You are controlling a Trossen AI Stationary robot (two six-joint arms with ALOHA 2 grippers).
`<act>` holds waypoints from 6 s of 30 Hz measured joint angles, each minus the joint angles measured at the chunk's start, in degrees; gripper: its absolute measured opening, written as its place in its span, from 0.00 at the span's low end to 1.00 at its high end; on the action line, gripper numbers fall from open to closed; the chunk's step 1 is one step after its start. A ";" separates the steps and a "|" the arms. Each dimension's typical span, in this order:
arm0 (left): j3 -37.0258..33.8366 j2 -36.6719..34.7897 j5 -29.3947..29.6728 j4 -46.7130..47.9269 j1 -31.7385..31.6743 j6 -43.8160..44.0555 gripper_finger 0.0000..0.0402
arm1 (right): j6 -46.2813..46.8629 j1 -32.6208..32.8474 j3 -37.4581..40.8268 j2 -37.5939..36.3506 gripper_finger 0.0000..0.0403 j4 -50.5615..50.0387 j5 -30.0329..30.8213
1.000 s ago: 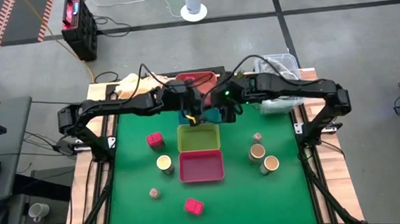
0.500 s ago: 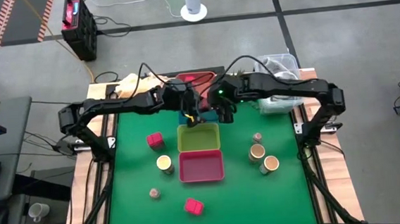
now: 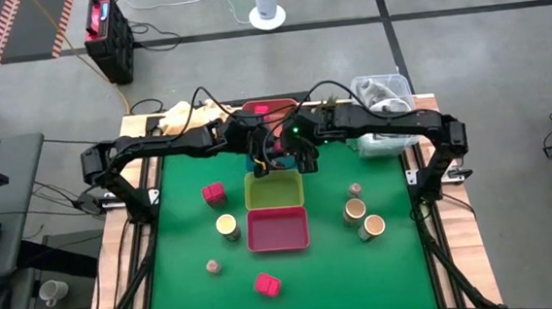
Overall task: Sort spices by type
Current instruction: Put the top right red seasoning can into the orange bin
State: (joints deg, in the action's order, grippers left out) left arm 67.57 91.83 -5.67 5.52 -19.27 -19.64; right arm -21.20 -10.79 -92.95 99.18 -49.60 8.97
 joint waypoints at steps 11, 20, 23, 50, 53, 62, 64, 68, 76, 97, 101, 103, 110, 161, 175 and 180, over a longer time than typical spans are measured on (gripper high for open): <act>0.28 -0.09 -0.09 -2.53 0.07 -0.34 0.48 | 2.78 0.16 0.00 0.08 0.65 2.65 0.28; 0.28 -0.09 -0.67 -2.25 0.07 -0.74 0.48 | 1.22 0.16 0.00 0.11 0.65 0.60 -0.12; 0.28 -0.09 -1.37 -2.16 0.07 -0.82 0.48 | 1.38 0.16 0.00 0.11 0.65 0.14 -0.66; 0.31 -0.11 -1.16 -2.10 -0.02 -1.99 0.48 | 4.88 0.58 -2.58 0.31 0.90 -0.16 0.83; 0.31 -0.11 -1.38 -1.92 -0.81 -1.36 0.48 | 4.90 -0.34 -5.62 -0.15 0.89 -4.79 1.92; -3.52 -0.17 -1.47 -5.65 -5.10 1.70 0.48 | 8.34 -3.13 -6.03 -2.91 0.89 -13.49 2.50; -4.00 -0.17 -1.51 -6.63 -5.90 2.49 0.48 | 8.78 -3.91 -6.03 -2.91 0.89 -13.52 2.52; -4.09 -0.17 -1.39 -6.47 -6.47 3.67 0.48 | 8.37 -5.99 -4.98 -3.06 0.89 -10.44 2.30; -4.09 -0.17 -0.57 -6.74 -6.64 4.03 0.48 | 9.10 -10.48 12.35 -11.99 0.87 9.00 1.51; -4.20 2.87 25.18 -31.23 -2.15 -17.70 0.48 | 19.51 -11.01 29.57 -23.69 0.92 35.01 -2.33; -4.18 2.89 26.76 -34.03 -0.91 -21.72 0.48 | 17.27 -10.99 29.57 -23.96 0.98 36.73 -2.40; -4.17 2.89 27.84 -33.98 -0.22 -22.95 0.48 | 17.28 -10.99 29.57 -23.93 0.98 37.32 -2.81; -4.17 2.93 31.86 -34.26 1.48 -24.32 0.48 | 10.03 -9.00 28.90 -23.93 0.99 37.74 -2.65; -3.37 2.76 17.83 -21.06 0.50 -10.54 0.63 | 4.33 -5.07 4.62 -5.94 0.59 6.77 4.73; -15.20 -11.16 26.86 -23.42 0.84 -5.69 0.77 | 18.66 -5.60 1.09 -8.88 0.58 -3.36 4.22; -25.77 -22.52 27.33 -29.64 3.14 -3.52 0.77 | 23.19 -6.76 1.75 -8.81 0.61 1.28 4.24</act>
State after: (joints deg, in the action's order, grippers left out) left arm 41.80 69.31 21.66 -24.12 -16.13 -23.15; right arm 1.98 -17.55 -91.20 90.37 -48.32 13.21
